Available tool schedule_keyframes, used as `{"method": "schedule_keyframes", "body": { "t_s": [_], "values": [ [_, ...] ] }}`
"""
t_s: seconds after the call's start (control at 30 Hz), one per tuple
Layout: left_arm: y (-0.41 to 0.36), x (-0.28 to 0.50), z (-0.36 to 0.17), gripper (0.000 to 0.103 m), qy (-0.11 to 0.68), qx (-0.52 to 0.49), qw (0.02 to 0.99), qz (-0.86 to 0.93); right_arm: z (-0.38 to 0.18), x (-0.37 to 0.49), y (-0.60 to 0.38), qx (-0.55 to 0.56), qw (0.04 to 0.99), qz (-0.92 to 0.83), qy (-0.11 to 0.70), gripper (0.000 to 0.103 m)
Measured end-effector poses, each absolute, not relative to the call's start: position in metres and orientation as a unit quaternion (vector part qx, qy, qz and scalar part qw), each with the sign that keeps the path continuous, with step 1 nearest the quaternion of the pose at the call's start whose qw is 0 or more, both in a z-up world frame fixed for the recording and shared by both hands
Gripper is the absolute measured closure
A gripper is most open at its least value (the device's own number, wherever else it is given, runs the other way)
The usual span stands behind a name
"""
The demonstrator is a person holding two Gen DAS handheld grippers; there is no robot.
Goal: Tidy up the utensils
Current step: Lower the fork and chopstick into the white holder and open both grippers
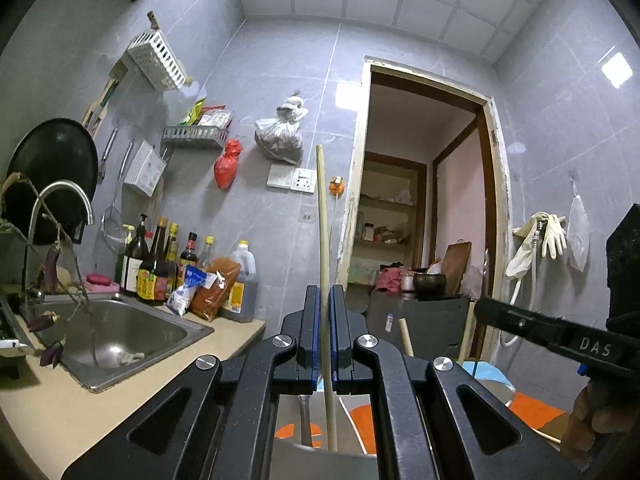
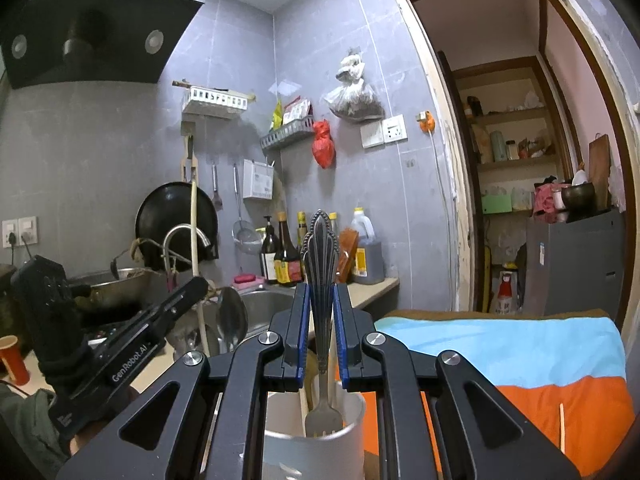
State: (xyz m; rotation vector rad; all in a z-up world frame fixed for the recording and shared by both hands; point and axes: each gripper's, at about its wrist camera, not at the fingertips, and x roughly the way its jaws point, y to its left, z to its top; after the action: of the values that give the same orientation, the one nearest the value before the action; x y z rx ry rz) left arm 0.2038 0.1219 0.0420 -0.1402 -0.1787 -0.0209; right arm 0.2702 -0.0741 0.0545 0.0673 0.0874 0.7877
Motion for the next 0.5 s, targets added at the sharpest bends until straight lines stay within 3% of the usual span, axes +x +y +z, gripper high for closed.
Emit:
{"method": "schedule_keyframes", "body": {
  "t_s": [0.27, 0.5],
  "values": [
    [0.122, 0.203, 0.045, 0.101, -0.058, -0.076, 0.995, -0.017, 0.052, 0.270, -0.074, 0.030, 0.920, 0.387, 0.057, 0.093],
    [0.117, 0.218, 0.050, 0.100, 0.049, -0.079, 0.995, -0.035, 0.047, 0.272, -0.075, 0.034, 0.919, 0.386, 0.076, 0.093]
  ]
}}
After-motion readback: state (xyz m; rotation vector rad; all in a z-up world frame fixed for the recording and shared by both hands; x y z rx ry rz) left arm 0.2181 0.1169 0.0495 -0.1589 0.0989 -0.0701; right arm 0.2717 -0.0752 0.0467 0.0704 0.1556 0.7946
